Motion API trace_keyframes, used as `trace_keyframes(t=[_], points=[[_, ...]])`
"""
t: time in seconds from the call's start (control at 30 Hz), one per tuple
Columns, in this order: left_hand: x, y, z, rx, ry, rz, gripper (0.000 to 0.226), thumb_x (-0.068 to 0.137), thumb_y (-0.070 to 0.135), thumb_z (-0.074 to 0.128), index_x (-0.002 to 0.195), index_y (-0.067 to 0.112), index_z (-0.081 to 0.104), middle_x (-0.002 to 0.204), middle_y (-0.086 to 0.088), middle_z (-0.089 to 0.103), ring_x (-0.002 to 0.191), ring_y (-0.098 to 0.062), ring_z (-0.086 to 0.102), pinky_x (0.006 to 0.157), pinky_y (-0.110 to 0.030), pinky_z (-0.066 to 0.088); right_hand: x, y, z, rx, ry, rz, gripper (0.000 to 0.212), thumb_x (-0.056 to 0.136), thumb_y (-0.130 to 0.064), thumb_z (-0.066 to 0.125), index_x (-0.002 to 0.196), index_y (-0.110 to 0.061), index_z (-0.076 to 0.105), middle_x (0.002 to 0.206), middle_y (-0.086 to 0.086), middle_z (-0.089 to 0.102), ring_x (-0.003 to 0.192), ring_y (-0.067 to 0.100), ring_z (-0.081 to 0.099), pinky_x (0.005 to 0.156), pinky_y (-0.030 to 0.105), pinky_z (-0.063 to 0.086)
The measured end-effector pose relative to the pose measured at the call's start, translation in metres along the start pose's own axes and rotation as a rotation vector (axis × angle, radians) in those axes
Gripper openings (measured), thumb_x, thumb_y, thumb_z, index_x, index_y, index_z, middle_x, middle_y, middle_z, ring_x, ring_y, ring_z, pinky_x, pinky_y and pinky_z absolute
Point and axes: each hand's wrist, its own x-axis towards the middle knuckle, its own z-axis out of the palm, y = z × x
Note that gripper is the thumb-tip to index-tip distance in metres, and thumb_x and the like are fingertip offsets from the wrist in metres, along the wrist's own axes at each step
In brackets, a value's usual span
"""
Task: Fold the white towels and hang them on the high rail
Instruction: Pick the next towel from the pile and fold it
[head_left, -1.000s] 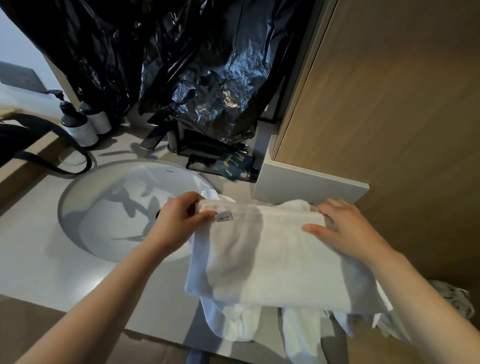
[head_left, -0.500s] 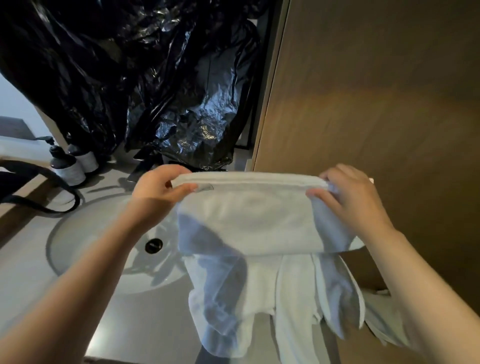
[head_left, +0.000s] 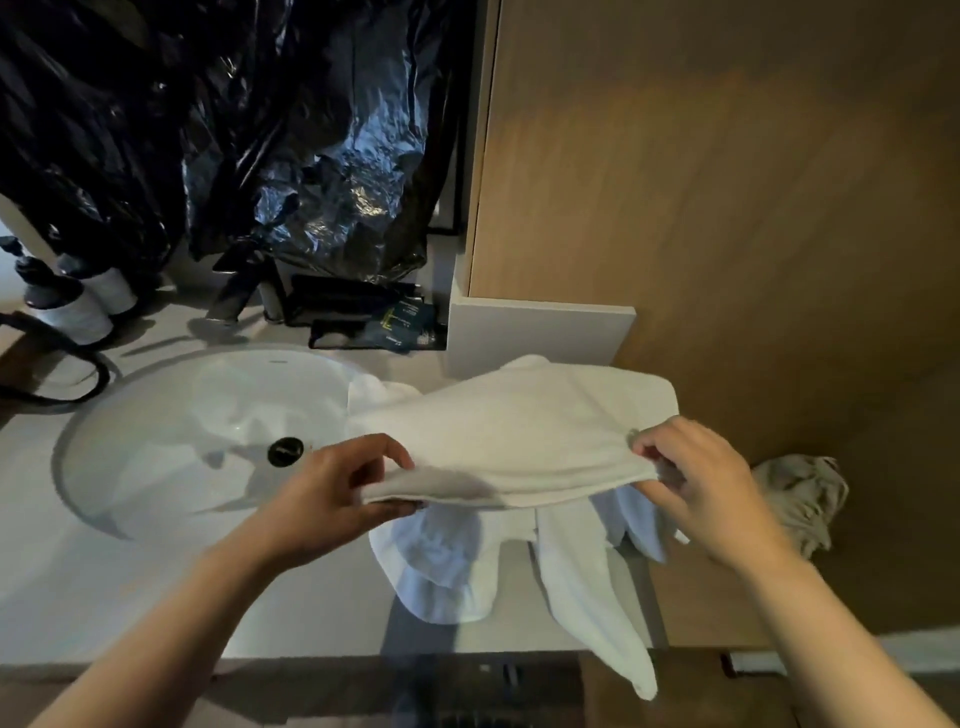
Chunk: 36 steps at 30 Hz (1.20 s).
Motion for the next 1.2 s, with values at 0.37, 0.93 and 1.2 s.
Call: trace_keyframes(t=[0.37,0.93,1.2], points=[[-0.041,-0.024,0.057,0.236,-0.111,-0.060,0.017,0.079,0.038,0.076,0.094,0.038,0.067,0.078,0.013,0.053,0.067,-0.001,0.050,0.060,-0.012,0.037,-0.069,-0.008,0.043,-0.008,-0.039,0.163,0.020,0.082,-0.020,0.077,0.101,-0.022,0.070,0.101,-0.008,0.065,0.082,0.010,0.064,0.064,0.027,0.054],[0.018,0.059,0.093,0.218,0.088,0.050,0.023,0.088,0.031,0.068,0.109,0.022,0.068,0.112,0.008,0.062,0.097,-0.007,0.052,0.091,-0.019,0.040,-0.092,-0.027,0.067,0.831,0.108,1.121,0.038,0.092,-0.046,0.061,0.077,-0.012,0.065,0.072,0.008,0.070,0.068,0.022,0.068,0.074,0.038,0.057],[0.112,0.073,0.094,0.346,-0.098,0.140,0.048,0.096,0.042,0.052,0.139,0.020,0.047,0.145,0.000,0.045,0.131,-0.022,0.041,0.110,-0.031,0.029,-0.070,-0.029,0.075,0.835,0.444,1.353,0.043,0.092,-0.041,0.061,0.065,-0.009,0.057,0.055,0.003,0.061,0.053,0.019,0.061,0.063,0.037,0.055]])
